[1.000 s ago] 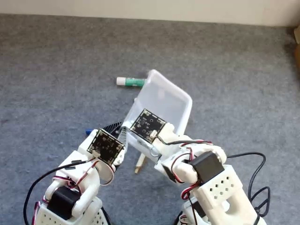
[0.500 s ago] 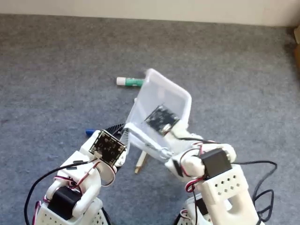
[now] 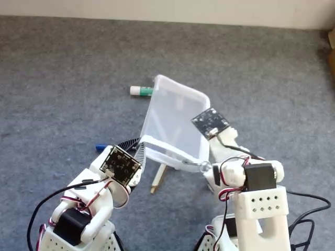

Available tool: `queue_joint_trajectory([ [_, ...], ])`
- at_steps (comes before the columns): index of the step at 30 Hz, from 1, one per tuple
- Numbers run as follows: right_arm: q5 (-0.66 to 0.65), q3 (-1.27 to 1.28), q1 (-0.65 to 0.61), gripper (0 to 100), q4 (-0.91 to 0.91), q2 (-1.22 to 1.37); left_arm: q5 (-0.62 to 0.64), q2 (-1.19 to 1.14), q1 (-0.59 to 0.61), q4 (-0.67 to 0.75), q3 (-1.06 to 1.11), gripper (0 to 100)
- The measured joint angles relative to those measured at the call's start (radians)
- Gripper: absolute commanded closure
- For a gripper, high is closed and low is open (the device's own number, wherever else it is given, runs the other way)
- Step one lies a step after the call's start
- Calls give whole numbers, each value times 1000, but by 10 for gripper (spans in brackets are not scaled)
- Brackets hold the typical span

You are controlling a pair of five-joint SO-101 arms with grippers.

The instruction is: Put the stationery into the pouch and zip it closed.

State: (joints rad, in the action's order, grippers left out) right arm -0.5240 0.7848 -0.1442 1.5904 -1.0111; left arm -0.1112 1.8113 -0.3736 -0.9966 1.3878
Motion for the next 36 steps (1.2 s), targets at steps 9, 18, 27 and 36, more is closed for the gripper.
queue_joint_trajectory([
  [9, -34, 0, 83, 993, 2, 0, 2, 0, 46, 0, 0, 994],
  [18, -38, -41, 87, 993, 3, 0, 3, 0, 48, 0, 0, 946],
  [27, 51, -281, -52, 993, 104, 2, 38, 0, 51, 0, 0, 810],
  [36, 155, -307, -241, 993, 106, 0, 61, 0, 51, 0, 8, 811],
])
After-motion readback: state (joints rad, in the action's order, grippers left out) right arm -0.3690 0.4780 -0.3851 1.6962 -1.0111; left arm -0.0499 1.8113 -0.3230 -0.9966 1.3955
